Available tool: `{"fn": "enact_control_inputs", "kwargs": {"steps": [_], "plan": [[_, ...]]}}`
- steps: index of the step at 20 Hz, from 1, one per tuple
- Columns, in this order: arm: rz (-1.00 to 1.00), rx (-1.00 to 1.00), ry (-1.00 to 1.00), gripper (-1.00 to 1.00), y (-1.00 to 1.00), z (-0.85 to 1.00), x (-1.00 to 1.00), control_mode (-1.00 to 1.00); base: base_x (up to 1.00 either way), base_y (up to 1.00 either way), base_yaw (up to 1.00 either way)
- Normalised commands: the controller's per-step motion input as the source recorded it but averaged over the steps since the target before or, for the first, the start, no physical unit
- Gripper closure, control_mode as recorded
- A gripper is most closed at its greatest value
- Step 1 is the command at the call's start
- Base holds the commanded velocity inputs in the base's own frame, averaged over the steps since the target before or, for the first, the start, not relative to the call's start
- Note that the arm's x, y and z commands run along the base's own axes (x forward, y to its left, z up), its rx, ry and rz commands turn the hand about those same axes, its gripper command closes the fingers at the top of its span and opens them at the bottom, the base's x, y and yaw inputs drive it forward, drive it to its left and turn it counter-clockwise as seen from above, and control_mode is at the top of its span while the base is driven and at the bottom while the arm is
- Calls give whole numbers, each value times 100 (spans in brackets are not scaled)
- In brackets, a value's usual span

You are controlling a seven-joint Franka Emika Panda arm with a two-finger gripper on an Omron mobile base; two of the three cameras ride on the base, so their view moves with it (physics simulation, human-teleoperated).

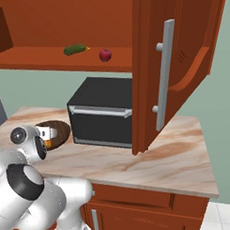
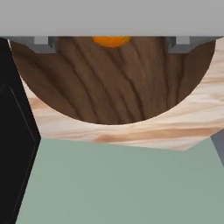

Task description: Open the cabinet. Pick the orange and apple from the cabinet and place them into the bowl. Then close the cabinet.

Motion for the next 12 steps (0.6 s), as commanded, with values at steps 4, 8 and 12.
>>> {"fn": "enact_control_inputs", "kwargs": {"steps": [4, 8, 12], "plan": [[0, 0, -4, -100, 0, 68, 0, -100, 0, 0, 0], [0, 0, -1, -100, 0, 83, -15, -100, 0, 0, 0], [-1, 0, 0, -100, -1, 89, -61, -100, 0, 0, 0]]}}
